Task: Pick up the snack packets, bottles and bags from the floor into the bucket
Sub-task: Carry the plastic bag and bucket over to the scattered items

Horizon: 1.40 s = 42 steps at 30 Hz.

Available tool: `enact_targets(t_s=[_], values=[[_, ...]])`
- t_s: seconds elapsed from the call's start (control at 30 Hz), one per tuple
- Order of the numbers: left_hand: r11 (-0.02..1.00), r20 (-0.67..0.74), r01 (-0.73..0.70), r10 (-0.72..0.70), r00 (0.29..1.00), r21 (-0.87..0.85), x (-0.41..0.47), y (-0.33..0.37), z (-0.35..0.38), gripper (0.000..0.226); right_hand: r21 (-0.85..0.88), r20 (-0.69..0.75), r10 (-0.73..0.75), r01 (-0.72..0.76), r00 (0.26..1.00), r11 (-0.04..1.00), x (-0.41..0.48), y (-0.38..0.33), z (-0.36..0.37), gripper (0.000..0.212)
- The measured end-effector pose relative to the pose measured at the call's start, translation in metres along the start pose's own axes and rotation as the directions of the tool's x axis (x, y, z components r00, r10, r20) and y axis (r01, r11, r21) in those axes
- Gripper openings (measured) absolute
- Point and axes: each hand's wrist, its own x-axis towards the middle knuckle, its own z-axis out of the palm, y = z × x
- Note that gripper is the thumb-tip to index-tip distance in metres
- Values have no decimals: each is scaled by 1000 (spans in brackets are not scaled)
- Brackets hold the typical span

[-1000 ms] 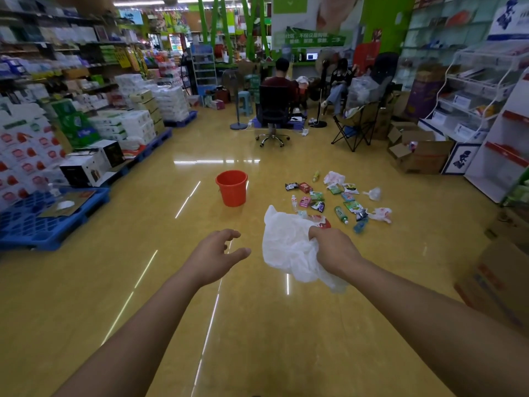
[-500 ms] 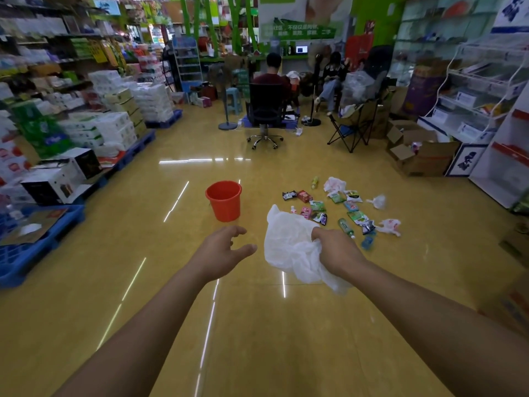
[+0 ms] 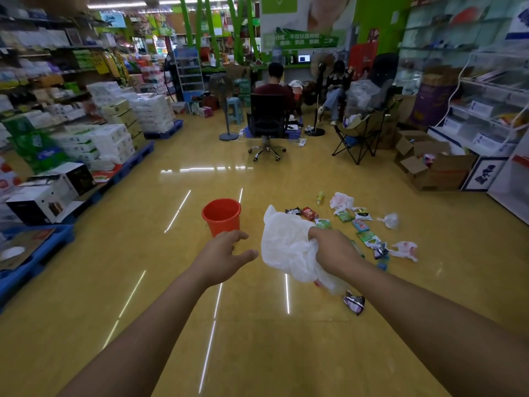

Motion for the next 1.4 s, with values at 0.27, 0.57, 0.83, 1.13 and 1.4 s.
enact_targets(t_s=[0.27,0.57,0.83,1.13,1.4], values=[[998,-11,46,-46,999,39,133,3,8,58,1,9,-55,55,998,998,143,37,-6,33],[995,-56,104,-104,993,2,227,-11,8,55,9,48,-85,85,995,996,252,62,0,36],[991,-54,132,-132,990,6,299,-39,7,60,7,77,-107,107,991,994,324,66,18,37],[994,-25,110,-110,994,-5,419,-100,0,63,-29,111,-93,97,989,995,440,54,54,39],[990,67,127,-123,990,-56,531,-161,-26,78,23,137,-42,40,990,999,550,22,93,37]])
